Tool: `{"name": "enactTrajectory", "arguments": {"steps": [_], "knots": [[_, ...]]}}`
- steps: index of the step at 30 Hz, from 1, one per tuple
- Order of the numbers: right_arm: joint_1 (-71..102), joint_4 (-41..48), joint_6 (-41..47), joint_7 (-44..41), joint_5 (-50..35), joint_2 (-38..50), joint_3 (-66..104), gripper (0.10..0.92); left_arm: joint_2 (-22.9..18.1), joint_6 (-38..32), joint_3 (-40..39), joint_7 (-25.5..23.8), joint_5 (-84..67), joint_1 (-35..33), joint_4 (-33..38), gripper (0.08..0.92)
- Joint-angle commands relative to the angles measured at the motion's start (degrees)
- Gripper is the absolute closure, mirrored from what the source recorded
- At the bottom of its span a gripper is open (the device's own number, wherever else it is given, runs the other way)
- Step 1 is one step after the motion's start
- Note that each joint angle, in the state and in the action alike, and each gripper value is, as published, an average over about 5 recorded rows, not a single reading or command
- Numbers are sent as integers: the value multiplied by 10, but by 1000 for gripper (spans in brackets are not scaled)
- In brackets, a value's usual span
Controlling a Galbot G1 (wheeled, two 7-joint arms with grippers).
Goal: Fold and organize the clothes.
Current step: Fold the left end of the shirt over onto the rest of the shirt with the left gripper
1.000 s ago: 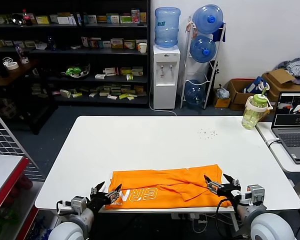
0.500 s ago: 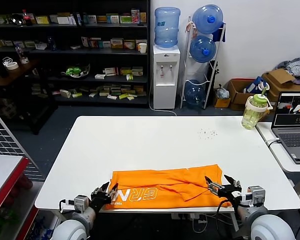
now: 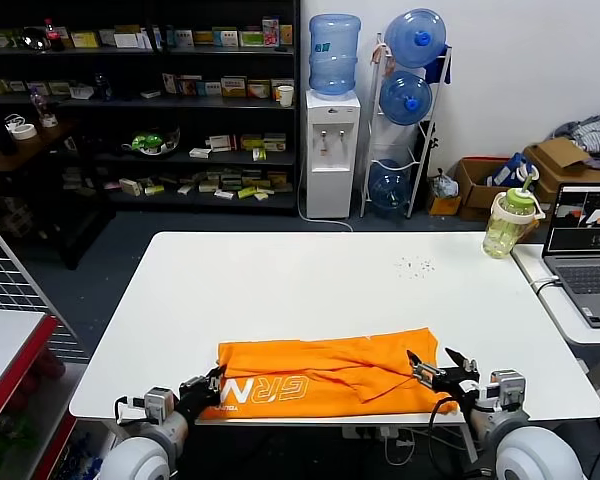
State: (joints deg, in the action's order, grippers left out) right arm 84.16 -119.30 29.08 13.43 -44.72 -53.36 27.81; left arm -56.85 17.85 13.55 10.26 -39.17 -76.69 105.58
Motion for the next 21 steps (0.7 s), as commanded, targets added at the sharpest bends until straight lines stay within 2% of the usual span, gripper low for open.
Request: {"name": "enactTrajectory", "arguments": {"steps": [1, 5, 10, 15, 21], "knots": [[-21, 7, -1, 1, 4, -5, -15, 203, 96, 17, 47, 15, -55, 9, 56, 891], [-36, 13, -3, 1, 8, -11, -28, 203, 173, 17, 83, 10, -74, 0, 52, 891], [-44, 18, -7, -3, 17, -17, -36, 203, 247, 16, 132, -7, -84, -32, 15, 891], [-43, 19, -12, -8, 23, -20, -35, 203, 305, 11, 166, -23, -76, -51, -42, 891], [-42, 22, -15, -11, 32, -25, -34, 203, 362, 10, 183, -35, -68, -38, -94, 891]]}}
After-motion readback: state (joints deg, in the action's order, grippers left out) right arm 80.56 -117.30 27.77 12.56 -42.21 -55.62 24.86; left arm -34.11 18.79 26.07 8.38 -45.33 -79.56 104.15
